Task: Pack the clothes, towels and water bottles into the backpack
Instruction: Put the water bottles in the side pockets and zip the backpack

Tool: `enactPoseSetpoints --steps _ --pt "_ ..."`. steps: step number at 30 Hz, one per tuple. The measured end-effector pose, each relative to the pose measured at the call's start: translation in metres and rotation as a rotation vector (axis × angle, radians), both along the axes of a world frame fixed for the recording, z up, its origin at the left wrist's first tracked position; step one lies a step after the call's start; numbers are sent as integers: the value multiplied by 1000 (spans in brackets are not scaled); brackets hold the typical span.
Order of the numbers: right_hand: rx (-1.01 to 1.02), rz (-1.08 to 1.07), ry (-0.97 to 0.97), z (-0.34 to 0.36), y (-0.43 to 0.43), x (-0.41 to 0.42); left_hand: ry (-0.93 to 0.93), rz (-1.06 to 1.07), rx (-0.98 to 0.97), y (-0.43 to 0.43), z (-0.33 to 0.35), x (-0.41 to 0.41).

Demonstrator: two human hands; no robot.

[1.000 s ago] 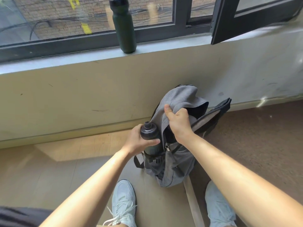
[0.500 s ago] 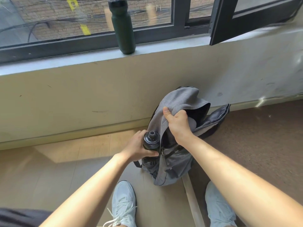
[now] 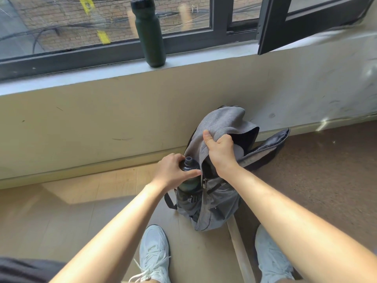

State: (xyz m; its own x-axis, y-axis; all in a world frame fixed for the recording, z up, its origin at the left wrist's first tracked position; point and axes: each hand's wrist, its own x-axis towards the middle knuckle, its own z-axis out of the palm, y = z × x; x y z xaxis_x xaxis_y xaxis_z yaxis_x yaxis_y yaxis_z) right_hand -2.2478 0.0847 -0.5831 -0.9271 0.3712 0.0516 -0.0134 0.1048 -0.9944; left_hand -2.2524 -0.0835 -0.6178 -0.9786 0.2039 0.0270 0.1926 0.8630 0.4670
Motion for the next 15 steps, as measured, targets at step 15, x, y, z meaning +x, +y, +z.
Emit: enactPoseSetpoints --steps 15 --pt "56 -36 -13 0 -3 -5 -4 -107 33 -5 -11 2"
